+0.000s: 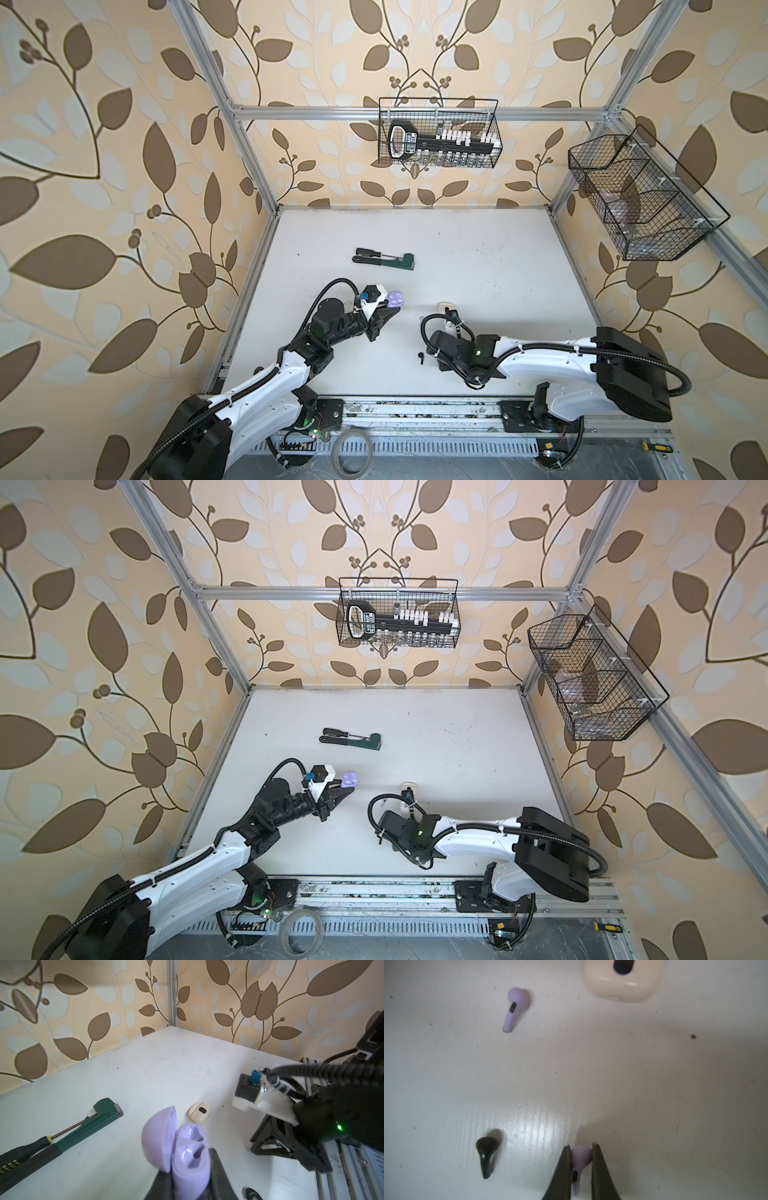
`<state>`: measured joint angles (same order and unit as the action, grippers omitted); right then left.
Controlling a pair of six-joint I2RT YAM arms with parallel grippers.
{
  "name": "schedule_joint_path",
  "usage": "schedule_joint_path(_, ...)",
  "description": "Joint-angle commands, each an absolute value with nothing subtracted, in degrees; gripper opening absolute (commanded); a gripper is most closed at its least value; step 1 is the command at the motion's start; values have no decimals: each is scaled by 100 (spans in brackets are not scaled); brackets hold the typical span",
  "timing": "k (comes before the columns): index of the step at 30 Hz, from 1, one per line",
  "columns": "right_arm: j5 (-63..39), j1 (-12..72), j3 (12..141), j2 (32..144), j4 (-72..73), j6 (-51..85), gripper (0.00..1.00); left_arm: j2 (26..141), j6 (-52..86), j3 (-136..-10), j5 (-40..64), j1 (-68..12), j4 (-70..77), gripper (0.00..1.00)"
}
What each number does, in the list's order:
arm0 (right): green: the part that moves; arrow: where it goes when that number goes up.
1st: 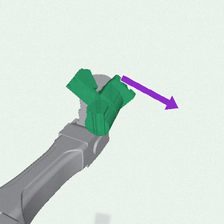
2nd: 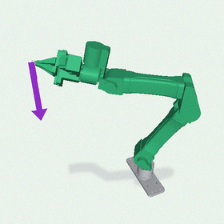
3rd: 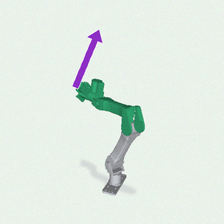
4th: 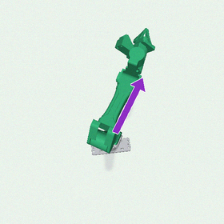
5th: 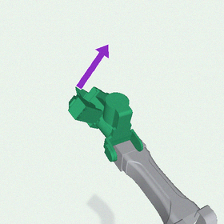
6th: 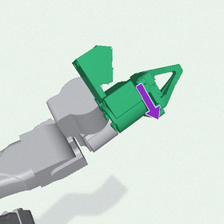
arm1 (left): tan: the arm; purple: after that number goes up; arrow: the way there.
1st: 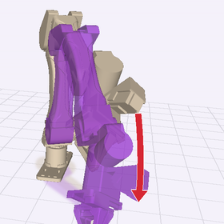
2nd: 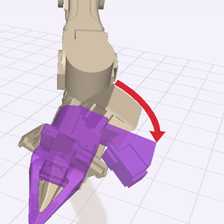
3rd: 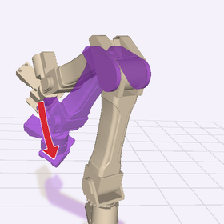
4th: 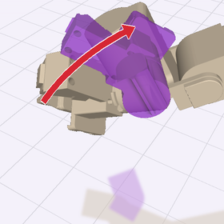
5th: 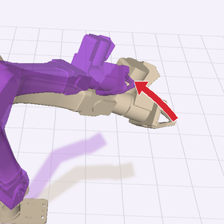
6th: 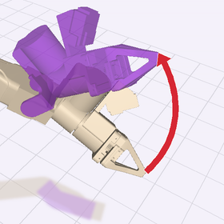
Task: Insert wireless bluetooth earbuds into charging case
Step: Pick up the wireless bluetooth earbud from the bottom-center of the table, then insert the wireless bluetooth earbud into the charging case.
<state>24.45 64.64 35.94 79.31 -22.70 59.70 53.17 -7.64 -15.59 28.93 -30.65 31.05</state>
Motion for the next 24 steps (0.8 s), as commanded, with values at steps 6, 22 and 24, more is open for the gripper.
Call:
schedule_joint_path(6, 3594, 6276, 3239, 7024, -1673, 6631, 6, 6130, -1349, -1494, 3727, -3104, 4412, 0)
schedule_joint_path(22, 4559, 6170, 3420, 6487, -1426, 6611, 8, 8179, -726, -2352, 2901, -4189, 5563, 0)
schedule_joint_path(24, 4570, 6170, 3399, 6419, -1351, 6574, 8, 8200, -671, -2400, 2924, -4235, 5674, 0)
